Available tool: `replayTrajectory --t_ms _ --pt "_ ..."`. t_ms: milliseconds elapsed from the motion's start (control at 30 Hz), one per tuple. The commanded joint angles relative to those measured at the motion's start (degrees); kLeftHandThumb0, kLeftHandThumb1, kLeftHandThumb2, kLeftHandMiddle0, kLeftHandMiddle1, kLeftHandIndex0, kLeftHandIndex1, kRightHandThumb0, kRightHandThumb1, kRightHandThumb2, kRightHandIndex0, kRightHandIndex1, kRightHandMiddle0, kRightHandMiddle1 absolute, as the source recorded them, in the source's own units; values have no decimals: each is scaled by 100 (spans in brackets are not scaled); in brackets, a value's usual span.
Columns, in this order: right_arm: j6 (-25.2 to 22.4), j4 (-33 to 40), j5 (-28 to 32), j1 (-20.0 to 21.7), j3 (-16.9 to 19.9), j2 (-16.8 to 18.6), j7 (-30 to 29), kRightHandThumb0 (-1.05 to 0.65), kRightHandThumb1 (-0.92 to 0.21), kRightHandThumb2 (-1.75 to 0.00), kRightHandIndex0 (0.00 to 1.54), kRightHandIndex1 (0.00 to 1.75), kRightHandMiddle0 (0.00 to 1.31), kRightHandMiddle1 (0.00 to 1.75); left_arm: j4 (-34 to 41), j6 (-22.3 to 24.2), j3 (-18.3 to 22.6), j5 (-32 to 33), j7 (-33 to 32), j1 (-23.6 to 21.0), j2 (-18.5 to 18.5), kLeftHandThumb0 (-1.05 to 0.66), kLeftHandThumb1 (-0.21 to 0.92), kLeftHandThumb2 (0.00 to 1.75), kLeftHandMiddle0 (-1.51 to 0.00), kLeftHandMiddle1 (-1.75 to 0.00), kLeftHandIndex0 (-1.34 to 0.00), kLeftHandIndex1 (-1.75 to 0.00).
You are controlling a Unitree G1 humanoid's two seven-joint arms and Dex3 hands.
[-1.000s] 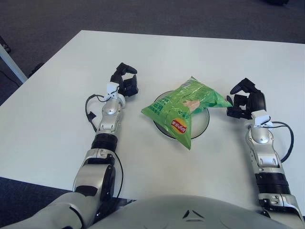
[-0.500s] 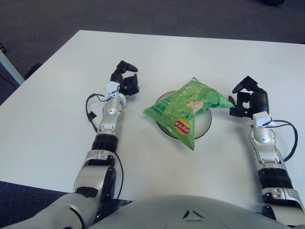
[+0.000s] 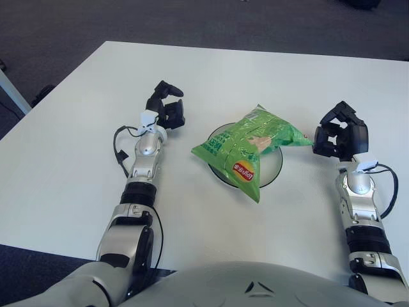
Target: Put the snack into the plate.
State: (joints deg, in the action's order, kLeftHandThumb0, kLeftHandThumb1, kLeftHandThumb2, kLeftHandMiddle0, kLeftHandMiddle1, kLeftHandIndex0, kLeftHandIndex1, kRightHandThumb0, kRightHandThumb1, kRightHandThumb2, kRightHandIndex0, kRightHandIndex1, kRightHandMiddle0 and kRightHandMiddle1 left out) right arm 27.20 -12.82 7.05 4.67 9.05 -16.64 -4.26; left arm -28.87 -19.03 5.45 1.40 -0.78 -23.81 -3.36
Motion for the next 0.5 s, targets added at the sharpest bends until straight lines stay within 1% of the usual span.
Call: replayTrajectory --t_ms 0,300,467 --pt "-228 -353 273 -816 -128 786 102 -52 -24 -143 123 175 69 175 -234 23 -39 -26 39 703 69 -43 47 112 -123 -175 -49 -175" --pt "-1004 183 884 -880 -15 905 264 -52 -24 -142 123 175 68 175 -46 89 -126 -49 69 793 32 -43 47 113 -123 -175 -50 -175" --pt "-1358 425 1100 -910 52 954 267 -52 -24 -142 122 175 68 175 -27 75 -151 -16 146 820 -6 -44 46 113 -123 -175 -50 -175"
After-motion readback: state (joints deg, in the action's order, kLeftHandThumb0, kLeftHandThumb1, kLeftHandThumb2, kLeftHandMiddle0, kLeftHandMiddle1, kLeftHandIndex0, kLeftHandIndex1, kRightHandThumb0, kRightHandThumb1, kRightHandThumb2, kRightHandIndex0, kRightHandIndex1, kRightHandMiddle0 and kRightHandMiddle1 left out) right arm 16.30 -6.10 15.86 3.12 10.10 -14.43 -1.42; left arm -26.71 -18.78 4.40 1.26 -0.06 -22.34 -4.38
